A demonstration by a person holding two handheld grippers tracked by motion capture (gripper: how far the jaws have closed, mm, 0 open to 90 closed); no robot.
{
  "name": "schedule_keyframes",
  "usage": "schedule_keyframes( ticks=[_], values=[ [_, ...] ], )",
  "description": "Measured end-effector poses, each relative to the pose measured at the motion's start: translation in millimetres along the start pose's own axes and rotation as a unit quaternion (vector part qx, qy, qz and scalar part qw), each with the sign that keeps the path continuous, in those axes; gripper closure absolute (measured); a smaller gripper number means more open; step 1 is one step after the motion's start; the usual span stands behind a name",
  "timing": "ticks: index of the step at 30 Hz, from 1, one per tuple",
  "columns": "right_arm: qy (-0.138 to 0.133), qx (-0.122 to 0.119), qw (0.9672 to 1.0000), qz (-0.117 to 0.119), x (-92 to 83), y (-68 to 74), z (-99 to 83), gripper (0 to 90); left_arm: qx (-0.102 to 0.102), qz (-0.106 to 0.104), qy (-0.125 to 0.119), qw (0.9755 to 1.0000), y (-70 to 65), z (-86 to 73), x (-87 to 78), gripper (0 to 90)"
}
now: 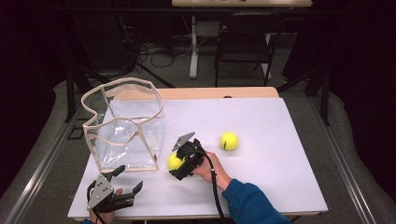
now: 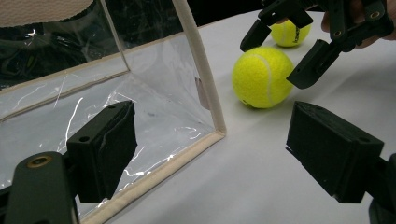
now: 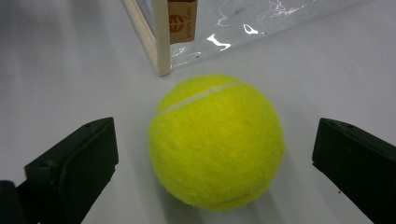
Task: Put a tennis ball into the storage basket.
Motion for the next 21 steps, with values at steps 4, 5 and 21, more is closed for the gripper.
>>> schedule_keyframes(
  ticks=[4, 5, 21],
  values=[
    [0.003, 0.003, 1.0000, 0.000, 3.0, 0.0, -0.2, 0.0, 0.000, 0.000, 0.000, 1.0000, 0.0, 0.0, -0.1, 15.8],
    [0.004, 0.004, 1.0000, 0.002, 4.0, 0.0, -0.3, 0.0, 0.000, 0.000, 0.000, 1.0000, 0.0, 0.1, -0.1, 15.8],
    [0.021, 0.009, 0.9997, 0.001, 12.7, -0.3, -2.8, 8.4, 0.001, 0.000, 0.000, 1.0000, 0.2, 0.1, -0.7, 15.8]
  ],
)
Point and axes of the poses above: each handheld gripper's, and its own axes: x roughly forward along the jaws, z roughly out of its top, y roughly to its left, the point moved 2 cm from there along x, roughly forward along the jaws, and after that the axes turned 6 degrees about z, right-handed, at the moved point
